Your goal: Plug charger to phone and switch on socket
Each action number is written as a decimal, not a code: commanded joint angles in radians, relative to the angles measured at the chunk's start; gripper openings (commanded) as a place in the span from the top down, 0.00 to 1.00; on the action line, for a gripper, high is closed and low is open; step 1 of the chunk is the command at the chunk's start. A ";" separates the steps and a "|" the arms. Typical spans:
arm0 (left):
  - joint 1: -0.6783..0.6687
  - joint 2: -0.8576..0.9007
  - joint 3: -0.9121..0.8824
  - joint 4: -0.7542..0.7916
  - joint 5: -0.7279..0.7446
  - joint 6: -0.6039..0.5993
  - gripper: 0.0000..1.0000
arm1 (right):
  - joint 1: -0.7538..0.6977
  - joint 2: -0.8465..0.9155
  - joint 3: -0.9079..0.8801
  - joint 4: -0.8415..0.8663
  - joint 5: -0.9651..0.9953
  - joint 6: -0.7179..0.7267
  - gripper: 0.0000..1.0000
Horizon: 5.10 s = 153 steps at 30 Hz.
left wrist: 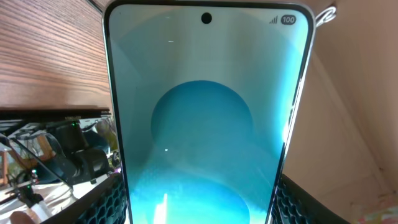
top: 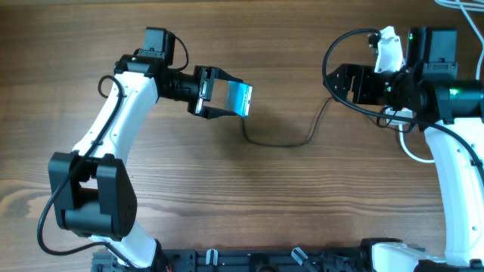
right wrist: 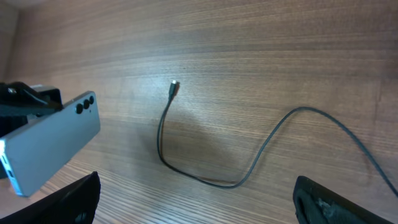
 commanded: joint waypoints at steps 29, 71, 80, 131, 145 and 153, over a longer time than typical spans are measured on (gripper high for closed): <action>-0.004 -0.035 0.018 0.002 -0.321 -0.010 0.45 | 0.496 0.270 -0.033 0.324 0.027 0.424 0.25; -0.004 -0.035 0.018 0.002 -0.314 -0.009 0.01 | 0.570 0.389 -0.033 0.483 0.064 0.533 0.96; -0.004 -0.035 0.018 0.094 -0.288 0.240 0.00 | 0.373 0.256 -0.033 0.483 -0.007 0.567 0.96; -0.003 -0.035 0.018 0.794 -0.071 0.288 0.96 | 0.435 0.185 -0.033 0.702 0.203 1.118 0.37; 0.239 -0.034 0.018 0.442 -0.156 0.605 0.96 | 0.430 0.192 -0.033 0.394 0.244 0.371 0.22; 0.322 -0.034 0.018 0.442 -0.157 0.563 0.96 | 0.430 0.484 0.283 0.213 0.182 0.293 0.42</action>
